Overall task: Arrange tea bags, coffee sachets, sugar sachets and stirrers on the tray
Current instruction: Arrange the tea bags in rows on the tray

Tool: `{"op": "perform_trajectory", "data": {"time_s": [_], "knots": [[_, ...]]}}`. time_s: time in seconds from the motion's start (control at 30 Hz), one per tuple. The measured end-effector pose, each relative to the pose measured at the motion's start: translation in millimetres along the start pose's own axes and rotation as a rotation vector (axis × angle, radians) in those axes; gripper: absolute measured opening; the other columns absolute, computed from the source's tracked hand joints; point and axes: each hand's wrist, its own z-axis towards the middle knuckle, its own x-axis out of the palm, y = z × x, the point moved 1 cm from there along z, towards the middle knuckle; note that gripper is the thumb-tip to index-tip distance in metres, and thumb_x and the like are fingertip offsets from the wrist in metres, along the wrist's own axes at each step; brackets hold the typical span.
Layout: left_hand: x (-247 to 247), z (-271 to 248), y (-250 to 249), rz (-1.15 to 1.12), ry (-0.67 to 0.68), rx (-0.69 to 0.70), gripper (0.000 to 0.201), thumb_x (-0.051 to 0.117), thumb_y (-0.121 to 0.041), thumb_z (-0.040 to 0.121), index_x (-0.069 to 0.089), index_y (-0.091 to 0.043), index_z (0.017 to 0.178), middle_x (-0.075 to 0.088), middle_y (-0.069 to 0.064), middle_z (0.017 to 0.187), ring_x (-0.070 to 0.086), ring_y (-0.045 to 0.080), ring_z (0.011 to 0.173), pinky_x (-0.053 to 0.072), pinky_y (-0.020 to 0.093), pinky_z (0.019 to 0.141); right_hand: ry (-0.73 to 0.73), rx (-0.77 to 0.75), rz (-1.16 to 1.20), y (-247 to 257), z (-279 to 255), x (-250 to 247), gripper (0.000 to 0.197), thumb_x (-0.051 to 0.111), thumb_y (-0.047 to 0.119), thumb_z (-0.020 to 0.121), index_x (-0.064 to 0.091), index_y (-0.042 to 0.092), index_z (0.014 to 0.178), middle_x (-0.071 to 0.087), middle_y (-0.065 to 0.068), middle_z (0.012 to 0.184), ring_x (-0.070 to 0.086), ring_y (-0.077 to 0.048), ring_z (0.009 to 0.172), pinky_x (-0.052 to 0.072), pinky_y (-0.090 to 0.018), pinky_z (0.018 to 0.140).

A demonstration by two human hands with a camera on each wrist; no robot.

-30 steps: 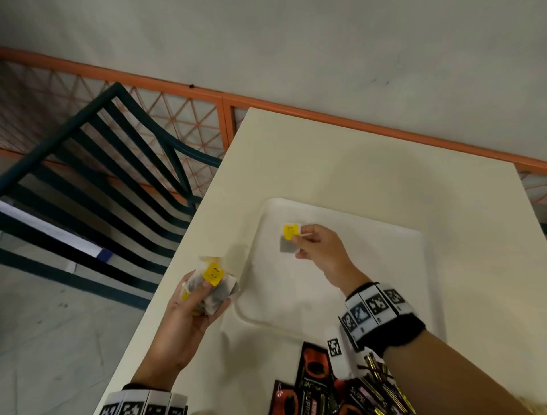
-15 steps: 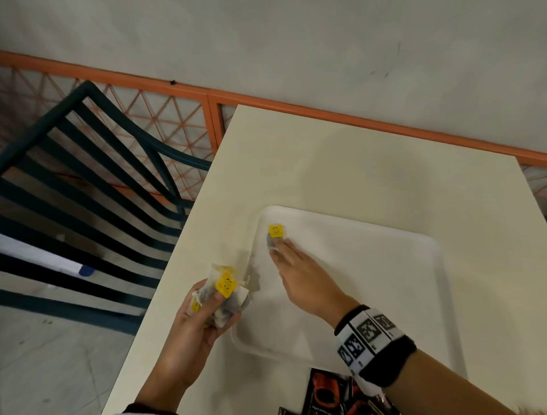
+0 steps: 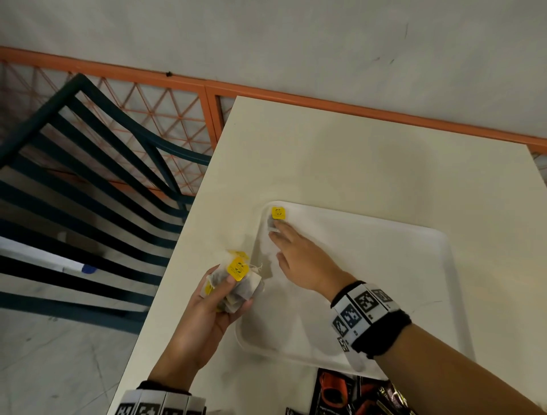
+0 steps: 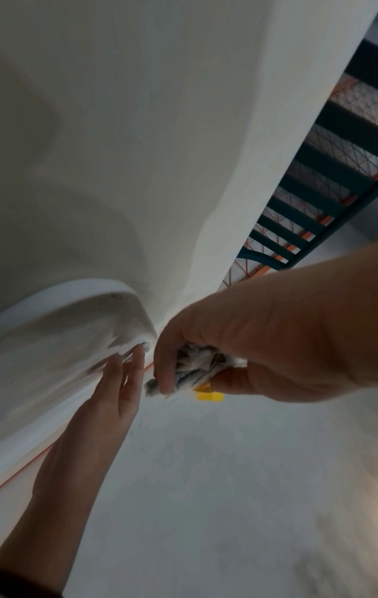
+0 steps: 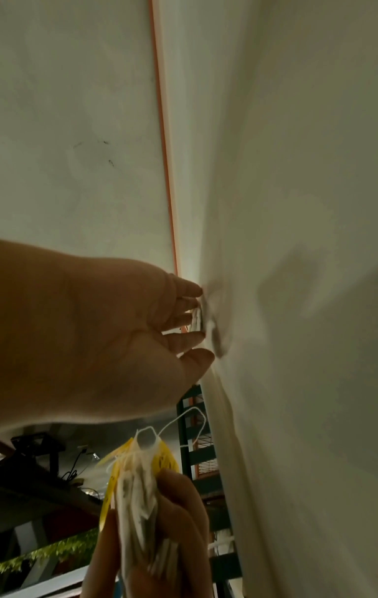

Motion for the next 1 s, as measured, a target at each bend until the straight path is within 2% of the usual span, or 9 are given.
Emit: {"op": "perform_trajectory", "data": {"time_s": [0.1, 0.17, 0.27, 0.37, 0.47, 0.57, 0.67, 0.8, 1.0], "knots": [[1, 2, 2, -0.001, -0.007, -0.003, 0.089, 0.091, -0.047, 0.034, 0.062, -0.017, 0.113, 0.067, 0.008, 0.113, 0.066, 0.023, 0.102, 0.057, 0.029, 0.068, -0.066, -0.009, 0.070, 2, -2, -1, 0.039, 0.041, 0.010, 0.094, 0.044, 0.005, 0.134, 0.027, -0.008, 0.152, 0.021, -0.022, 0.142, 0.021, -0.028, 0.113], [1, 3, 3, -0.005, -0.007, 0.000, 0.089, 0.091, -0.046, 0.034, 0.062, -0.017, 0.112, 0.067, 0.008, 0.113, 0.066, 0.023, 0.102, 0.057, 0.029, 0.068, -0.156, 0.069, 0.194, 8, -6, -3, 0.034, 0.041, 0.016, 0.096, 0.051, 0.011, 0.128, 0.043, -0.006, 0.141, 0.039, -0.021, 0.132, 0.031, -0.029, 0.108], [5, 4, 5, 0.009, 0.002, 0.022, 0.089, 0.091, -0.048, 0.032, 0.061, -0.016, 0.110, 0.070, 0.005, 0.105, 0.069, 0.021, 0.095, 0.058, 0.028, 0.068, -0.232, 0.243, 0.491, 24, -15, -6, 0.024, 0.044, 0.026, 0.096, 0.060, 0.013, 0.107, 0.061, -0.007, 0.109, 0.056, -0.019, 0.101, 0.044, -0.026, 0.087], [9, 4, 5, 0.063, 0.003, 0.043, 0.089, 0.089, -0.053, 0.033, 0.061, -0.017, 0.111, 0.071, 0.005, 0.101, 0.070, 0.018, 0.090, 0.056, 0.026, 0.064, -0.137, 0.333, 0.714, 41, -23, -6, 0.030, 0.049, 0.040, 0.092, 0.063, 0.014, 0.094, 0.063, -0.007, 0.098, 0.056, -0.013, 0.087, 0.039, -0.013, 0.072], [9, 4, 7, 0.106, 0.001, 0.042, 0.088, 0.087, -0.051, 0.041, 0.059, -0.015, 0.117, 0.068, 0.011, 0.108, 0.068, 0.022, 0.096, 0.056, 0.027, 0.068, -0.054, 0.339, 0.836, 49, -24, -5, 0.031, 0.050, 0.042, 0.090, 0.066, 0.017, 0.096, 0.064, -0.007, 0.102, 0.056, -0.010, 0.088, 0.041, -0.017, 0.077], [7, 3, 10, 0.116, 0.014, 0.024, 0.059, 0.079, -0.034, 0.064, 0.059, -0.014, 0.116, 0.068, 0.013, 0.110, 0.067, 0.025, 0.098, 0.056, 0.029, 0.071, 0.021, 0.389, 1.047, 51, -25, -10, 0.037, 0.044, 0.049, 0.091, 0.068, 0.022, 0.092, 0.068, 0.001, 0.100, 0.061, -0.010, 0.090, 0.047, -0.027, 0.087], [5, 2, 10, 0.149, 0.013, 0.011, 0.038, 0.070, -0.020, 0.076, 0.060, -0.014, 0.112, 0.069, 0.010, 0.100, 0.069, 0.021, 0.090, 0.055, 0.027, 0.067, 0.109, 0.454, 1.181, 49, -24, -11, 0.050, 0.030, 0.060, 0.091, 0.071, 0.030, 0.090, 0.071, 0.006, 0.097, 0.065, -0.009, 0.094, 0.049, -0.026, 0.090], [3, 3, 9, 0.196, 0.065, -0.009, 0.049, 0.074, -0.028, 0.063, 0.062, -0.017, 0.108, 0.069, 0.008, 0.094, 0.068, 0.018, 0.084, 0.054, 0.028, 0.066, 0.087, 0.422, 1.232, 46, -20, -7, 0.026, 0.052, 0.030, 0.093, 0.067, 0.013, 0.105, 0.068, 0.001, 0.095, 0.063, -0.009, 0.085, 0.049, -0.018, 0.076], [1, 5, 11, 0.227, 0.110, -0.034, 0.065, 0.072, -0.030, 0.056, 0.056, -0.008, 0.115, 0.064, 0.014, 0.095, 0.064, 0.018, 0.082, 0.052, 0.028, 0.066, 0.024, 0.341, 1.179, 42, -15, -8, 0.010, 0.061, 0.016, 0.088, 0.061, 0.024, 0.081, 0.062, 0.007, 0.083, 0.056, -0.006, 0.079, 0.045, -0.018, 0.074]]}}
